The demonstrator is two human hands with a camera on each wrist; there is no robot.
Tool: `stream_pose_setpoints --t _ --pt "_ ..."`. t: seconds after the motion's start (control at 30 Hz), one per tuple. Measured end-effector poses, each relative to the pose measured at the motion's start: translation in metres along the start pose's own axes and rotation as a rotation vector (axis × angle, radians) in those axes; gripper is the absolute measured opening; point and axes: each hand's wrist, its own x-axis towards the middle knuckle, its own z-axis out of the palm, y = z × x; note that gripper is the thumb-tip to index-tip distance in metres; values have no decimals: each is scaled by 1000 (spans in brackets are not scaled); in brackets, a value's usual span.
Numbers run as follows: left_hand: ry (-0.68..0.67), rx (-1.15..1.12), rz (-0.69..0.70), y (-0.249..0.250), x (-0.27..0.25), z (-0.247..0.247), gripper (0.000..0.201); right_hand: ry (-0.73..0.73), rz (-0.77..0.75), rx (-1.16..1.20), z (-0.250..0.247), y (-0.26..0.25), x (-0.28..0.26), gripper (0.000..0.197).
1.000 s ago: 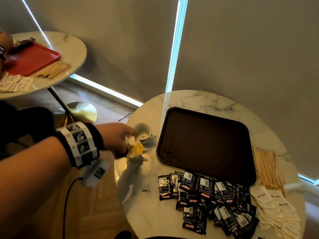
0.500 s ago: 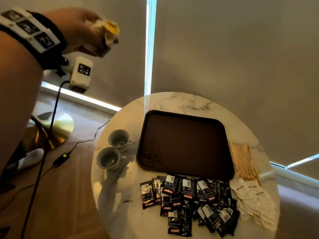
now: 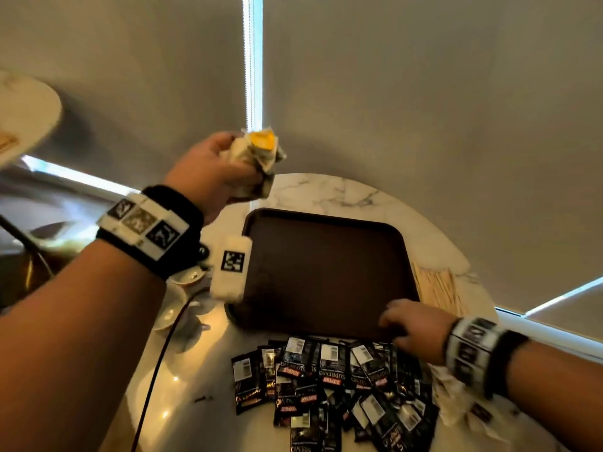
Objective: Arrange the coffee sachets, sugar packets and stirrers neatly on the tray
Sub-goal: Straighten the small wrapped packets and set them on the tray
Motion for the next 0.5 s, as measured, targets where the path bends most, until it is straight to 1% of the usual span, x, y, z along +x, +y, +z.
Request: stream_pose_setpoints --t 0.1,0.2,0.27,0.33,0.5 --pt "4 37 -6 -29 -10 -8 49 -127 -22 -73 14 -21 49 63" --pt "16 -11 -23 -48 -16 -13 47 -200 -38 -95 25 -28 70 69" --pt "-11 -30 -24 -59 -17 -15 50 -194 -51 -95 32 -23 76 67" --pt "-52 -43 0 -70 -19 -15 52 -156 -83 -83 36 -20 75 63" --pt "-81 -70 73 -86 -31 -8 50 -74 -100 -108 38 -21 64 46"
